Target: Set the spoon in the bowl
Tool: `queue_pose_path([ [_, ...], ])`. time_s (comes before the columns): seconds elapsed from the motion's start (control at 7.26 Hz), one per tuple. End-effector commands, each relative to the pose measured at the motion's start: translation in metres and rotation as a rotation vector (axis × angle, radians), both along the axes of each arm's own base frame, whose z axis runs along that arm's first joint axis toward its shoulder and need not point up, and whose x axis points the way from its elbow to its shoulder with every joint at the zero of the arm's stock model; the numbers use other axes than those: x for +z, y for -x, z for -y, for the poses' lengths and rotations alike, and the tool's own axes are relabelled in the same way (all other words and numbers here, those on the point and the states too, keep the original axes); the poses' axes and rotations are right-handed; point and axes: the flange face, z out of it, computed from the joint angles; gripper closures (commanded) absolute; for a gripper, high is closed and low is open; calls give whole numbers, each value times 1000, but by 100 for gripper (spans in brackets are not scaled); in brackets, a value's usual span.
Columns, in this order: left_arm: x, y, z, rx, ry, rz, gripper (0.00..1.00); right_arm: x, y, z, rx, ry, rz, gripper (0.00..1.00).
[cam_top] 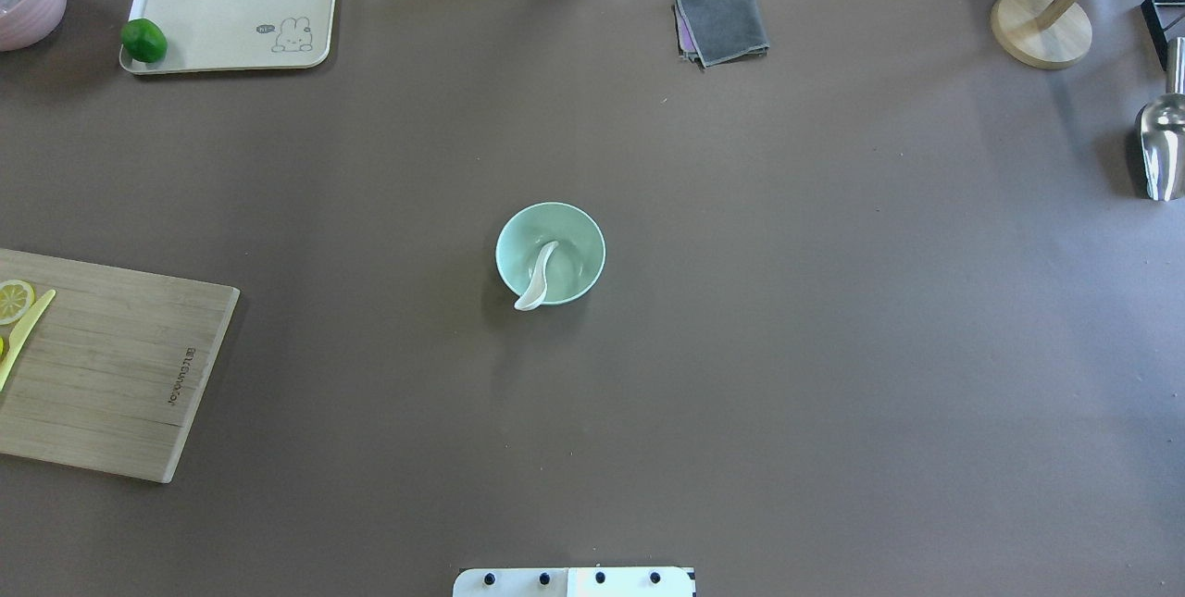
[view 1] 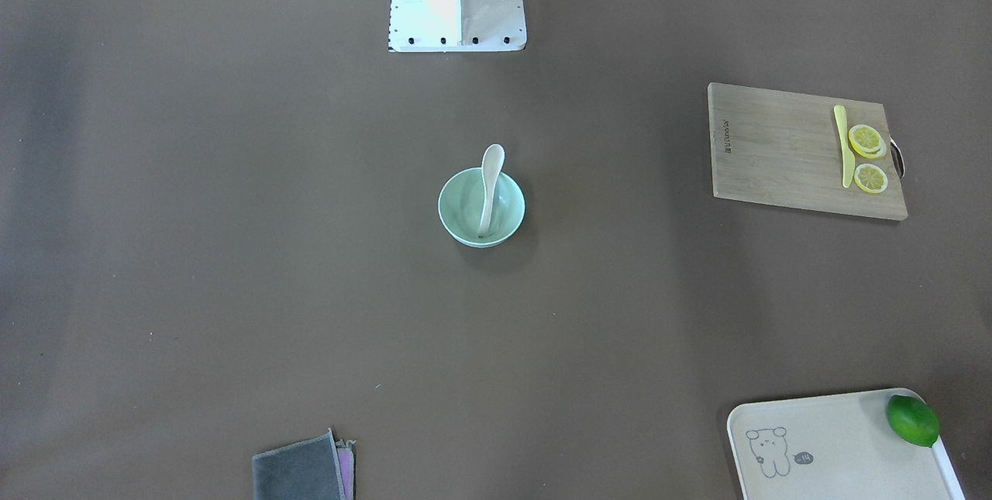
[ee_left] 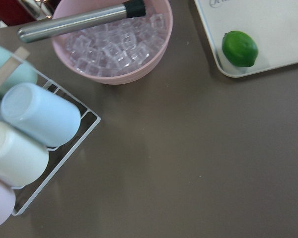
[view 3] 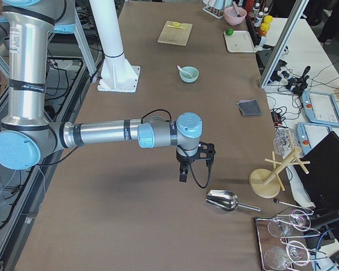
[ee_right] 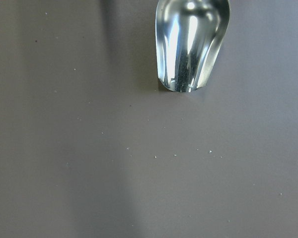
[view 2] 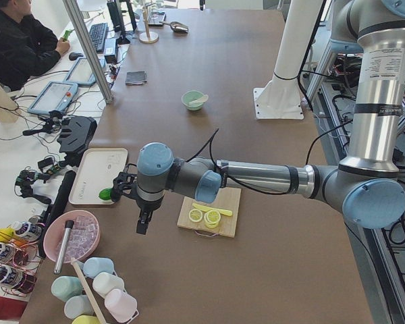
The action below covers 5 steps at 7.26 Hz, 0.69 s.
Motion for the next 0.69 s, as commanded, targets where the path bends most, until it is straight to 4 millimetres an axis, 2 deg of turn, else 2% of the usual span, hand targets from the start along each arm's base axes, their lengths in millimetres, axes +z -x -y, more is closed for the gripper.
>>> queue_pose_path([
  [0.0,3,4,-6,-8,15,-4,2,7,-5,-6,7,12,-5,0],
  [0.55,8,4,-6,-8,24,-2,2,1,-6,3,10,2,-2,0],
])
